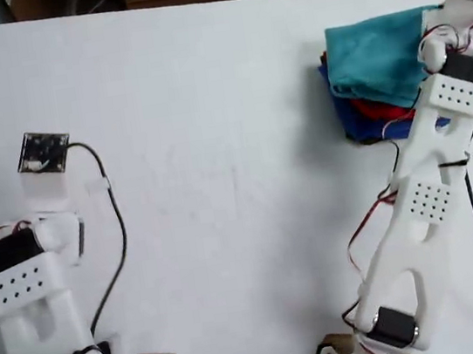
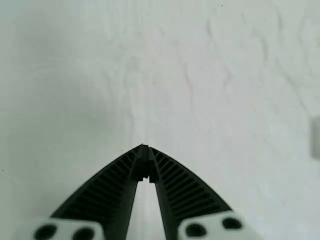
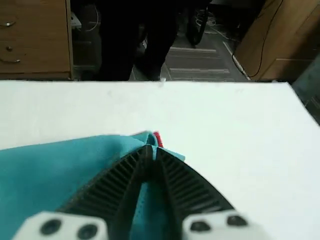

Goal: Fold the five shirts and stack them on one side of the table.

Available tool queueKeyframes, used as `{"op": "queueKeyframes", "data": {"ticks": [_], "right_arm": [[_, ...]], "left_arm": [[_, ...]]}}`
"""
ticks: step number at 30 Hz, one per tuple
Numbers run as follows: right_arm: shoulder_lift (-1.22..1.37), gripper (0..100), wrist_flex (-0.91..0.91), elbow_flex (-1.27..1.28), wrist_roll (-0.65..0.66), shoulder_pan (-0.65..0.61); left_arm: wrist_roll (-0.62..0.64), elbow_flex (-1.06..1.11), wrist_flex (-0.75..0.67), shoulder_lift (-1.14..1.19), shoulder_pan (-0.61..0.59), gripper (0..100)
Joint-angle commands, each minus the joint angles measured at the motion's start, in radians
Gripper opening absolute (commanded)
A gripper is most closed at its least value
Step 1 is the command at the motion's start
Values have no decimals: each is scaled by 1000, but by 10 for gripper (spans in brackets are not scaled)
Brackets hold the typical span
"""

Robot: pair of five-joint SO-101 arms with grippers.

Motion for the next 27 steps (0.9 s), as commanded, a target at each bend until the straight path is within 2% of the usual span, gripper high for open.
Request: {"op": "queueKeyframes", "data": {"ticks": [1,3,9,12,20,27], "right_arm": [[19,19,-53,-5,5,7],[45,19,-101,-5,32,15],[114,19,-170,2,233,31],[145,19,-170,-5,267,36],[74,19,-166,-6,262,45],[-151,19,-101,-5,25,48]], "left_arm": [[0,-7,2,-21,-8,27],[0,-7,3,-21,-8,27],[0,-7,2,-23,-8,27],[0,-7,-2,-23,-8,27],[0,-7,-5,-23,-8,27],[0,-7,0,-23,-8,27]]}}
